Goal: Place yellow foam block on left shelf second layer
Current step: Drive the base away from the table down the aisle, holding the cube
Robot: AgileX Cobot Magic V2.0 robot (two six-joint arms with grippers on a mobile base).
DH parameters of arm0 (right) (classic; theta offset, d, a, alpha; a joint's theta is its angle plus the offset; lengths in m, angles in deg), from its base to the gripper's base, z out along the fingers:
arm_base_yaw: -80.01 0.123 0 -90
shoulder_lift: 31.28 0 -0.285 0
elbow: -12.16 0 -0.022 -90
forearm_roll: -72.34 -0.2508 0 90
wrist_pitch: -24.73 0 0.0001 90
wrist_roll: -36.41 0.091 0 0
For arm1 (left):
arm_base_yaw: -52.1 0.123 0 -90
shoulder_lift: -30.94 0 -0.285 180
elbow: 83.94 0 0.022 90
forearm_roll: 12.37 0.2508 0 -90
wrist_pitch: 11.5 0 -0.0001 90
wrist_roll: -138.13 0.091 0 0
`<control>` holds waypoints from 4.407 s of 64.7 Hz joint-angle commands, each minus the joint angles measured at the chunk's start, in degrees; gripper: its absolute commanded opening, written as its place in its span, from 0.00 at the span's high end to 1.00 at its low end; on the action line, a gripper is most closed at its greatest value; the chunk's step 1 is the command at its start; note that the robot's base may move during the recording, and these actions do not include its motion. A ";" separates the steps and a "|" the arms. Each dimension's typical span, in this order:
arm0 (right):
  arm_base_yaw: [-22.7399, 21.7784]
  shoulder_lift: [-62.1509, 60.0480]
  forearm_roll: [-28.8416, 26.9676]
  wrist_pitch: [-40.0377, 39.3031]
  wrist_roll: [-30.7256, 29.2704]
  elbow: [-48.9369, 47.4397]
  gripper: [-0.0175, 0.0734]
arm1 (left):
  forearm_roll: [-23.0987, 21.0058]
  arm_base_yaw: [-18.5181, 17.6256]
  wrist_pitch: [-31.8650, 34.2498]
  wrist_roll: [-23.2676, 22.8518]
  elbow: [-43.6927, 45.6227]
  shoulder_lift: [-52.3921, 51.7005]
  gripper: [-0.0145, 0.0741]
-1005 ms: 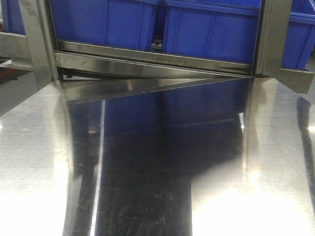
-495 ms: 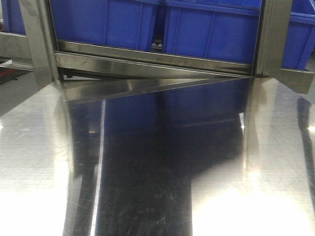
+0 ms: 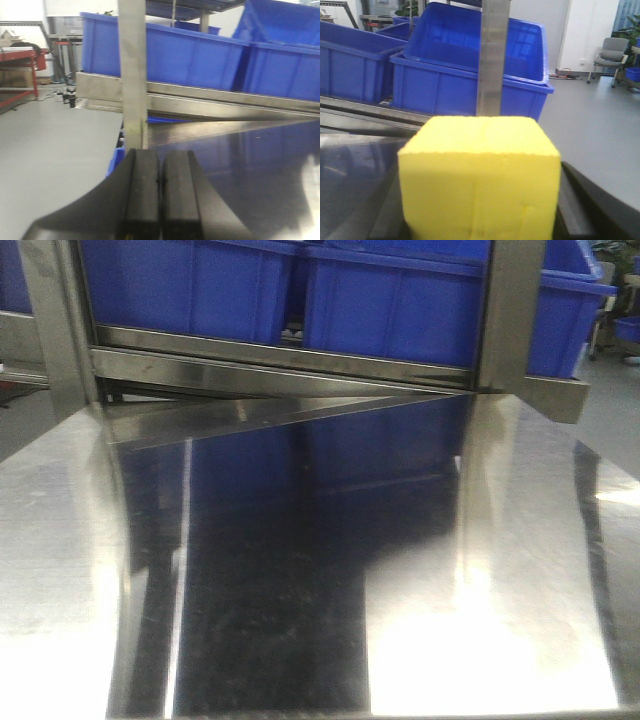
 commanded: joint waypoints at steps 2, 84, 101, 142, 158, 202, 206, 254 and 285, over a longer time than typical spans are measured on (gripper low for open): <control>-0.45 0.37 0.55 -5.27 -0.42 -1.69 0.34 | -0.32 0.09 4.61 -0.19 -1.54 -1.19 0.70; -0.45 0.37 0.55 -5.33 -0.42 -1.69 0.34 | -0.32 0.09 4.61 -0.19 -1.54 -1.19 0.70; -0.45 0.37 0.55 -5.33 -0.42 -1.69 0.34 | -0.32 0.09 4.61 -0.19 -1.54 -1.19 0.70; -0.45 0.37 0.55 -5.33 -0.42 -1.69 0.34 | -0.32 -0.01 4.61 -0.19 -1.54 -1.19 0.70; -0.45 0.37 0.55 -5.33 -0.42 -1.69 0.34 | 0.00 -0.01 4.61 -0.19 -1.54 -1.19 0.70; -0.45 0.37 0.55 -5.33 -0.42 -1.69 0.34 | -0.32 -0.01 4.61 -0.19 -1.54 -1.19 0.70; -0.45 0.37 0.55 -5.33 -0.42 -1.69 0.34 | -0.32 -0.01 4.61 -0.19 -1.54 -1.19 0.70; -0.45 0.37 0.55 -5.33 -0.42 -1.69 0.34 | -0.32 -0.01 4.61 -0.19 -1.54 -1.19 0.70; -0.45 0.37 0.55 -5.33 -0.42 -1.69 0.34 | -0.32 -0.01 4.61 -0.19 -1.54 -1.19 0.70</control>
